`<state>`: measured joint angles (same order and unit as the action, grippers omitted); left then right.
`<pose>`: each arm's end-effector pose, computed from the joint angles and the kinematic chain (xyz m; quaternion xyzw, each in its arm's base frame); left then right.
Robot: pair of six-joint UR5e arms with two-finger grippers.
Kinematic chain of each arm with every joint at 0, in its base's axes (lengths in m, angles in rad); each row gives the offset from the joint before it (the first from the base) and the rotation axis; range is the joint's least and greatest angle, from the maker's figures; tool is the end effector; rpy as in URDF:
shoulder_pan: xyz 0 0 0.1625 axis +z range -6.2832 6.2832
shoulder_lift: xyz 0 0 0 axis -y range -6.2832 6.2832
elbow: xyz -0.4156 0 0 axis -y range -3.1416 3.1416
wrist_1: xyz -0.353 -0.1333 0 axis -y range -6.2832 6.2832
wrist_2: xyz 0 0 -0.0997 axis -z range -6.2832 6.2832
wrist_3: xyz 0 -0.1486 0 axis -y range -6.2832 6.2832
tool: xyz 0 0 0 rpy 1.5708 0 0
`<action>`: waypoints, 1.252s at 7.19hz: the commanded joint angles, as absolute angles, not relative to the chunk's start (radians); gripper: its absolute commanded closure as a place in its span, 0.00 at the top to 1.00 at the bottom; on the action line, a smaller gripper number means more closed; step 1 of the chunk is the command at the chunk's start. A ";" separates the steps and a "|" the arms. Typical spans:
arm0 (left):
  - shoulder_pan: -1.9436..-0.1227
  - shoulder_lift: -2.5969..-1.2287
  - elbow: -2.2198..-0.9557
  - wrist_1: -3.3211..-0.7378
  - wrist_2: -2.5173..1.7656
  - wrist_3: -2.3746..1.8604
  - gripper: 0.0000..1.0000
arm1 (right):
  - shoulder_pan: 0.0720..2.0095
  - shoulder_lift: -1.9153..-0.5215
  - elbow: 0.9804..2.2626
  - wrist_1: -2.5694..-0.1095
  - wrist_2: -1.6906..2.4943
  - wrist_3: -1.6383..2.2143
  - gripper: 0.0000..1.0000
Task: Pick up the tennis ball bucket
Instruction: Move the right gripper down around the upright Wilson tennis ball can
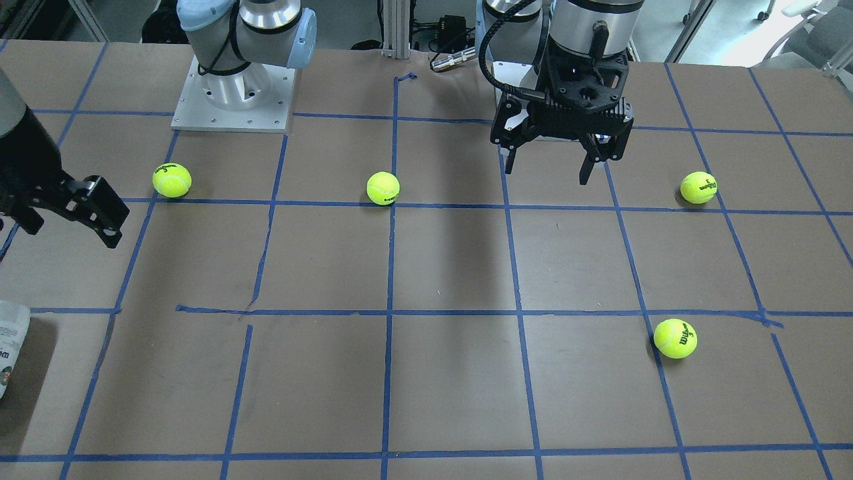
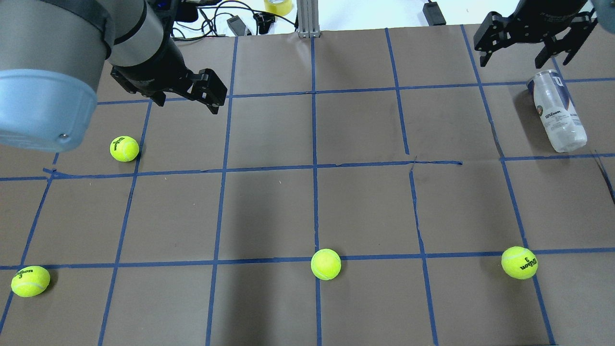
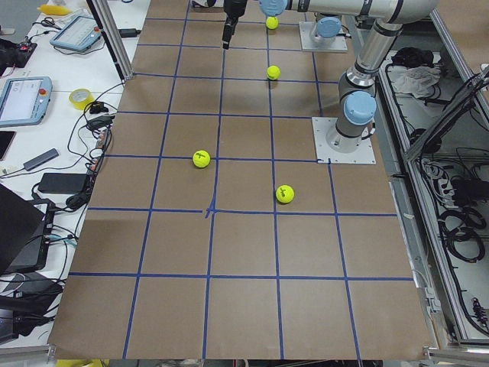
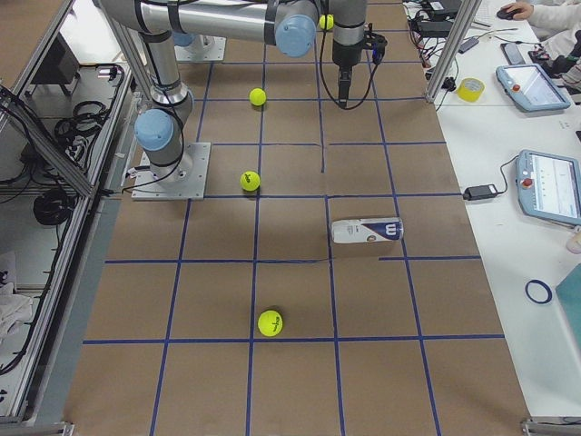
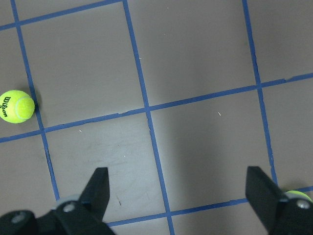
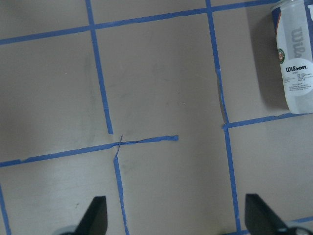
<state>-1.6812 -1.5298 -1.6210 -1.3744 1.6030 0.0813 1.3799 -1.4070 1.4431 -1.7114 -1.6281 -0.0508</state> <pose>-0.1786 -0.4446 0.4471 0.0938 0.9911 -0.0937 0.0147 0.0210 -0.5491 0.4227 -0.0714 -0.9957 0.0484 0.0347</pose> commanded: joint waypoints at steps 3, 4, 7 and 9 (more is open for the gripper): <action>-1.681 -1.531 -1.621 -1.374 1.603 0.081 1.00 | 1.223 -1.096 1.205 -1.793 -1.641 -0.285 1.00; -1.681 -1.529 -1.621 -1.374 1.605 0.081 1.00 | 1.186 -1.012 1.154 -1.821 -1.638 -0.305 1.00; -1.681 -1.531 -1.620 -1.373 1.605 0.081 1.00 | 1.132 -0.858 1.137 -1.986 -1.629 -0.486 1.00; -1.681 -1.531 -1.620 -1.374 1.605 0.081 1.00 | 1.095 -0.807 1.138 -2.055 -1.621 -0.572 1.00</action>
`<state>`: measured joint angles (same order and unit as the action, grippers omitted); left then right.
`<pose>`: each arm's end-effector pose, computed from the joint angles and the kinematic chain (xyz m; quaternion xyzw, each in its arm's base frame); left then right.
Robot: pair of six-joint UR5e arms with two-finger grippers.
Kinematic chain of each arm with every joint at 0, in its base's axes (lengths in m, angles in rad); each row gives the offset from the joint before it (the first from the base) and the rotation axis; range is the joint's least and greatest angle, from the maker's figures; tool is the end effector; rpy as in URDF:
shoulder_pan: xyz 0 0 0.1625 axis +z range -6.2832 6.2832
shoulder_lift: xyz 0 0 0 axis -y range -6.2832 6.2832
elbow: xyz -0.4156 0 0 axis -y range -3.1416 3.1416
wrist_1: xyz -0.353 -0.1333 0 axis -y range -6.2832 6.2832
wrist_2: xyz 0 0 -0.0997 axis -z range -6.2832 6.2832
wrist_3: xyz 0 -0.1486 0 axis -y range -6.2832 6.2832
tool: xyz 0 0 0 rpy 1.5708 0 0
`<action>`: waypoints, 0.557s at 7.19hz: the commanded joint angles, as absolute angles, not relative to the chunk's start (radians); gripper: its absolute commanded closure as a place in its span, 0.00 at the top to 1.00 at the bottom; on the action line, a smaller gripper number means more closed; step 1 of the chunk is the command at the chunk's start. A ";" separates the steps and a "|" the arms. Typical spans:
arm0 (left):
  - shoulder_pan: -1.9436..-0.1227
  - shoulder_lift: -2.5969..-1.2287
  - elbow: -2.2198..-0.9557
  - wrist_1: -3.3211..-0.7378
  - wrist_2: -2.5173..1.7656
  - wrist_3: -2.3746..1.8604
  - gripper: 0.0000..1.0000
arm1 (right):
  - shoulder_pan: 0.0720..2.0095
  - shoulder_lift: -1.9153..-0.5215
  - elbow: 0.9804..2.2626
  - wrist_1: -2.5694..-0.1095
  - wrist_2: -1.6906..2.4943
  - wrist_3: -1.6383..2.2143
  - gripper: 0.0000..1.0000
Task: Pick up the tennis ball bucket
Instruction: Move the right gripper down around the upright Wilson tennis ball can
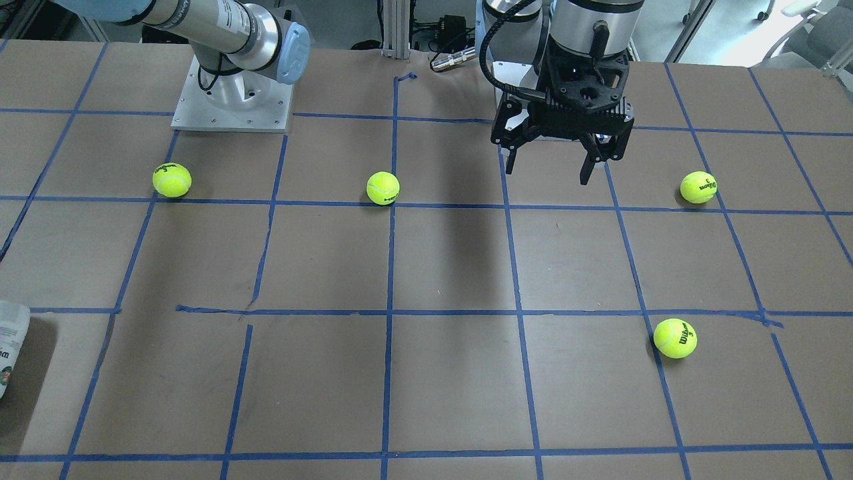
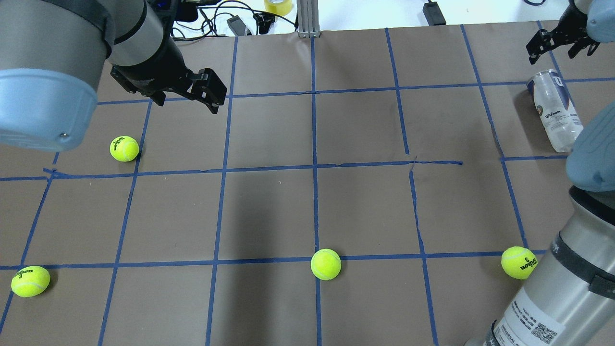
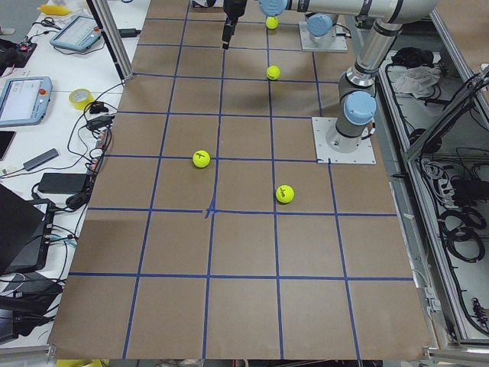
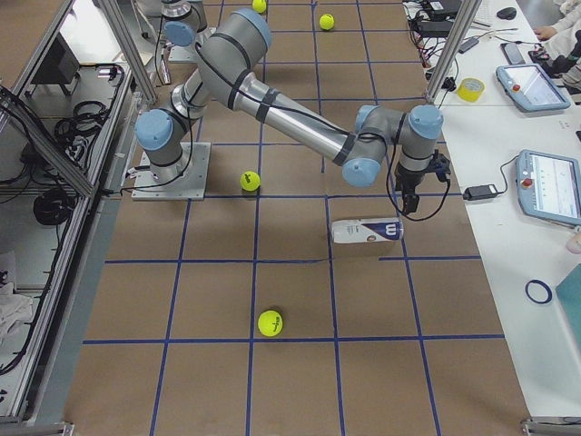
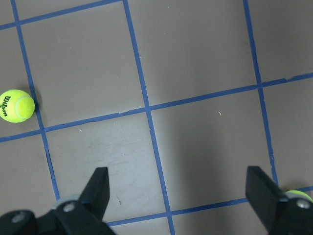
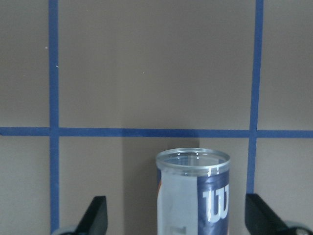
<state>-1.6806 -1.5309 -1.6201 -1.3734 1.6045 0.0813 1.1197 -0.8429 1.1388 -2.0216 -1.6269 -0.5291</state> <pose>-0.1782 -0.4453 0.4472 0.0934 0.9911 -0.0941 0.0154 -0.2082 -0.7165 0.2386 0.0367 -0.9959 0.0551 0.0611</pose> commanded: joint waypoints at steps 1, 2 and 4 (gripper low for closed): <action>-1.681 -1.531 -1.620 -1.374 1.605 0.081 1.00 | 1.086 -0.786 1.138 -2.056 -1.621 -0.577 1.00; -1.681 -1.532 -1.621 -1.373 1.605 0.081 1.00 | 1.086 -0.775 1.140 -2.056 -1.623 -0.578 1.00; -1.681 -1.532 -1.621 -1.373 1.605 0.081 1.00 | 1.085 -0.746 1.146 -2.049 -1.621 -0.587 1.00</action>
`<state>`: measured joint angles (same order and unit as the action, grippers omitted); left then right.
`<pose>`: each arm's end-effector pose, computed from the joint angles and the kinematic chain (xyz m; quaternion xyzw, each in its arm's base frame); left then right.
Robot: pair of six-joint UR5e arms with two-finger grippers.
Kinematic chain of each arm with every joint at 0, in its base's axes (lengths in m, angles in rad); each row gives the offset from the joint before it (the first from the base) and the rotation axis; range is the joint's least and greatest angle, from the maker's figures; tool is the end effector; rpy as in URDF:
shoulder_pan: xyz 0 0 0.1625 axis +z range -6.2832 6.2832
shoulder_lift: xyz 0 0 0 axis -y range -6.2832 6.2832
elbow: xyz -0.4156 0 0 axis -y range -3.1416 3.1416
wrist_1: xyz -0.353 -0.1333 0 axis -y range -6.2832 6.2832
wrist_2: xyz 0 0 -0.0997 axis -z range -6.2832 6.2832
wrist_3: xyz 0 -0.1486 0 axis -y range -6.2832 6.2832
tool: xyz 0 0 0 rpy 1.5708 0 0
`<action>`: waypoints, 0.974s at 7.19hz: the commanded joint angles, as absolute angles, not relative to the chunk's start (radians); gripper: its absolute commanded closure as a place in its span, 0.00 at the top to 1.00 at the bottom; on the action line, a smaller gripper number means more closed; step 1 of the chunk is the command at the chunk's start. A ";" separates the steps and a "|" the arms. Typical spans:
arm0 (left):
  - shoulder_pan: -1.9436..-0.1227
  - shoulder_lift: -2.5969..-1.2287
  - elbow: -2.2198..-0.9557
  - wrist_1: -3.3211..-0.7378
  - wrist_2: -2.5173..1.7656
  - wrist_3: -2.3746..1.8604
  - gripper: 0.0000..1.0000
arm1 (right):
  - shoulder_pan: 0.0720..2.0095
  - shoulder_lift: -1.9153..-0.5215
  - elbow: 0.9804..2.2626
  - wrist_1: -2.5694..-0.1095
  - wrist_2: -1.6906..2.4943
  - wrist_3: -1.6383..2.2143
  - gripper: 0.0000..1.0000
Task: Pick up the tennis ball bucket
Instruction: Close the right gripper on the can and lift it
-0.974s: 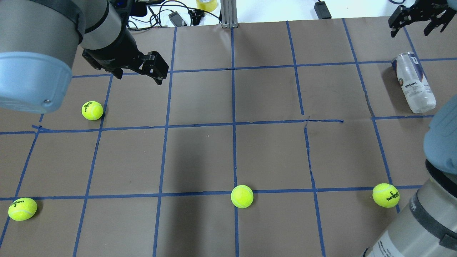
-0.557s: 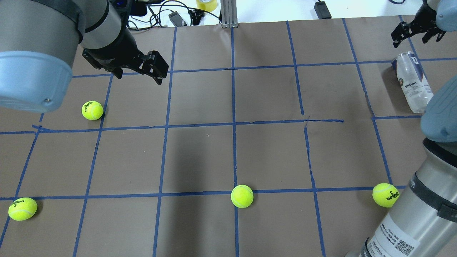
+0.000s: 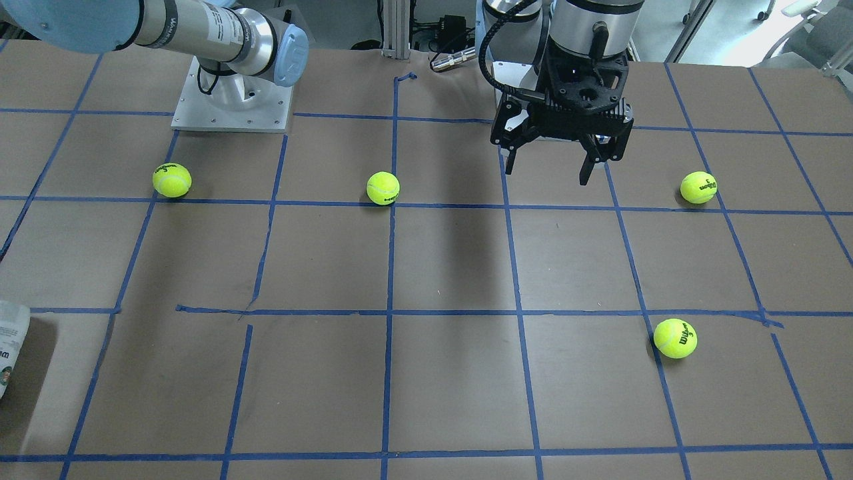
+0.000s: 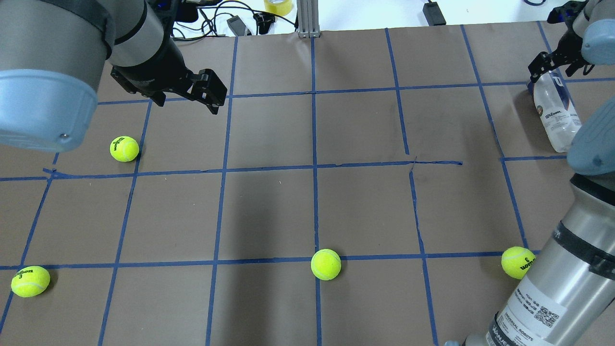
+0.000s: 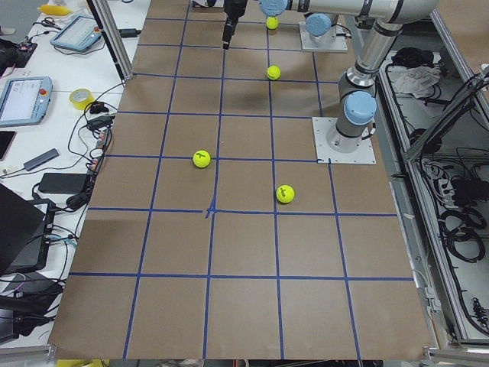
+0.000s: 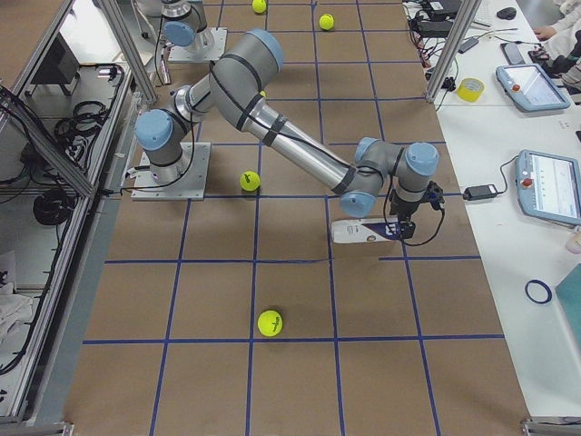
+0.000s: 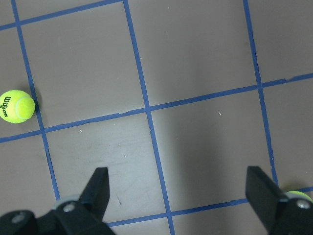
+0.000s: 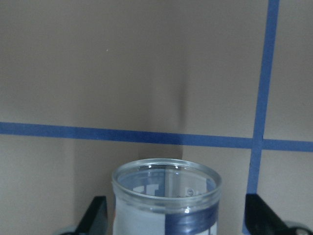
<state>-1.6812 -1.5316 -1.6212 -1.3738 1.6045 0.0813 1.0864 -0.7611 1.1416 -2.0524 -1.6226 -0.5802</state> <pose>-0.1784 -0.4452 0.4463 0.0937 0.9911 -0.0930 0.0154 -0.2348 -0.7159 0.1805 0.0465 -0.9973 0.0304 0.0479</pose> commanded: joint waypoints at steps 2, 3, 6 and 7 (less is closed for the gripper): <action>-1.681 -1.531 -1.621 -1.374 1.606 0.081 1.00 | 1.085 -0.741 1.149 -2.051 -1.602 -0.601 0.95; -1.681 -1.529 -1.621 -1.376 1.608 0.081 1.00 | 1.085 -0.733 1.152 -2.051 -1.603 -0.607 0.91; -1.681 -1.529 -1.621 -1.374 1.608 0.081 1.00 | 1.086 -0.730 1.144 -2.054 -1.598 -0.695 0.35; -1.680 -1.529 -1.620 -1.374 1.608 0.081 1.00 | 1.085 -0.739 1.143 -2.093 -1.529 -0.715 0.00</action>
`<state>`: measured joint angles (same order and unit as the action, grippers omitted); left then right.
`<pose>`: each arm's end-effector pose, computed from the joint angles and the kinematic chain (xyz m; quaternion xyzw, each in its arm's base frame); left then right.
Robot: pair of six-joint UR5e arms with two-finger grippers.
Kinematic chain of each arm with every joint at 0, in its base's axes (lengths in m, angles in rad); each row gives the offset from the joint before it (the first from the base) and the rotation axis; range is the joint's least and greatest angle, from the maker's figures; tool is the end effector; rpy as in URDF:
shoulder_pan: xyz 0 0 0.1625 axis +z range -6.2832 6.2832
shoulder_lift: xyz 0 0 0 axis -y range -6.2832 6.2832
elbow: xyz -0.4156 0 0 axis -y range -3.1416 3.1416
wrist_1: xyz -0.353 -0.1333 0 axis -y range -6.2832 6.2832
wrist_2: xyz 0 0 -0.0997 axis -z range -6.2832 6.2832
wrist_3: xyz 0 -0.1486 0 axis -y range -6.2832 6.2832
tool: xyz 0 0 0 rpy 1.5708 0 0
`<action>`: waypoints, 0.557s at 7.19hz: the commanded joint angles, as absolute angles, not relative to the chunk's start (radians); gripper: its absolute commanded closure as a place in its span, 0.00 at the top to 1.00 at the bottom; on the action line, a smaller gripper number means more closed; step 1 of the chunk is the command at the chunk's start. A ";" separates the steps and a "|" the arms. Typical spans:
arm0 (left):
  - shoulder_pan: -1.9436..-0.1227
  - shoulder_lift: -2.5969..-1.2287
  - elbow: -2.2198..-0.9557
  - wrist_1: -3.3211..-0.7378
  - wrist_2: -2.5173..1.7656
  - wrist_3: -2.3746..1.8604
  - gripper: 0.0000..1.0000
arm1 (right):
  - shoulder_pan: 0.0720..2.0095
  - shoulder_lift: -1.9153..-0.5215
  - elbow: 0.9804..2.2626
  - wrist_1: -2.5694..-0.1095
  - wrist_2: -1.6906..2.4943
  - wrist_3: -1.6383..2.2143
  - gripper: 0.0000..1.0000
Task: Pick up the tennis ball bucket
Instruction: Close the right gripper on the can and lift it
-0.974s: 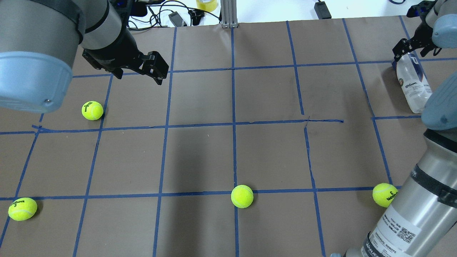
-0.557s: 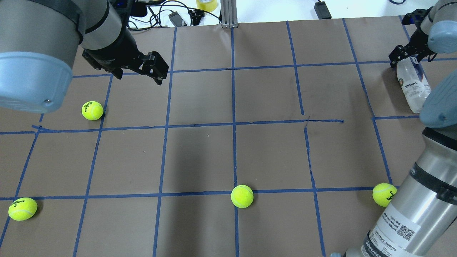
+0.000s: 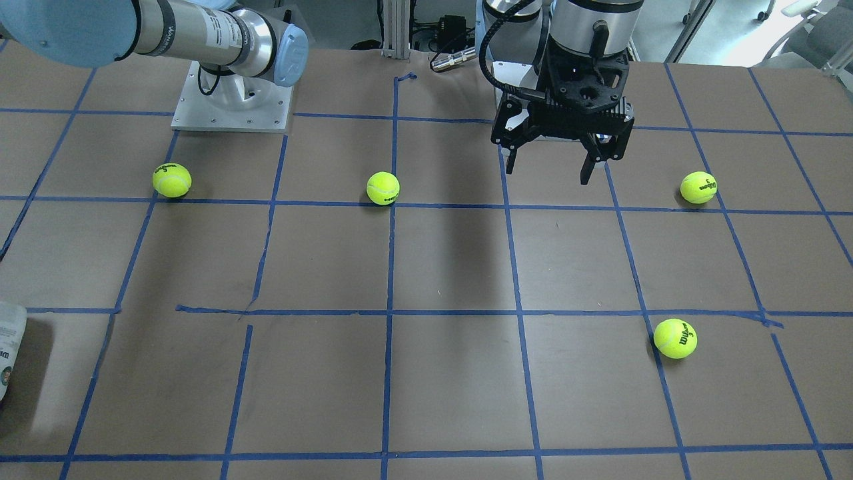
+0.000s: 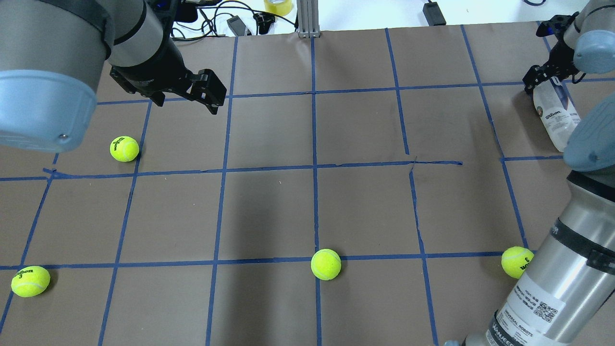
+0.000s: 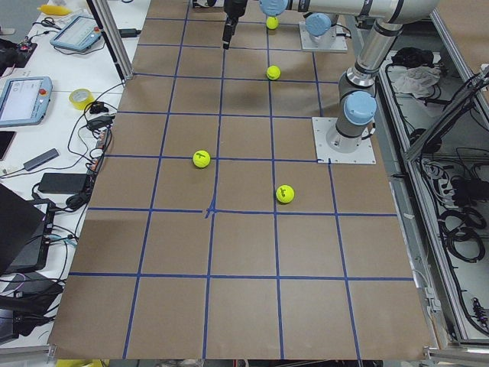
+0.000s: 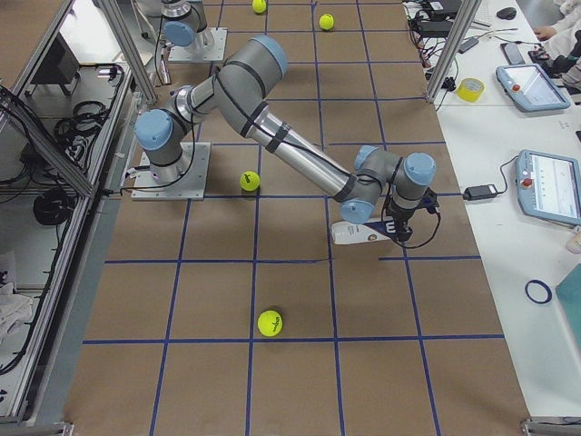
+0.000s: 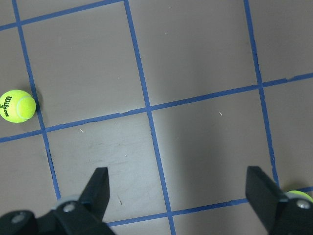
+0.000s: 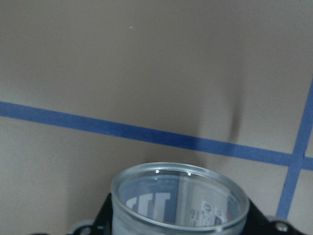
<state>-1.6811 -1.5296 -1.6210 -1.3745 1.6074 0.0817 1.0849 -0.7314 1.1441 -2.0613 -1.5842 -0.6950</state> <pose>-0.1779 -0.4446 0.4472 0.0937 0.9910 -0.0937 0.0169 -0.2312 -0.7189 0.1581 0.1040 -0.9938 0.0286 0.0272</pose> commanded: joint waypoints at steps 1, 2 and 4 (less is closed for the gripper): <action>-1.680 -1.529 -1.620 -1.374 1.608 0.081 1.00 | 1.085 -0.742 1.146 -2.118 -1.458 -0.733 0.00; -1.680 -1.529 -1.620 -1.374 1.608 0.081 1.00 | 1.086 -0.764 1.152 -2.108 -1.433 -0.741 0.00; -1.681 -1.529 -1.620 -1.374 1.608 0.083 1.00 | 1.132 -0.848 1.157 -1.955 -1.375 -0.886 0.01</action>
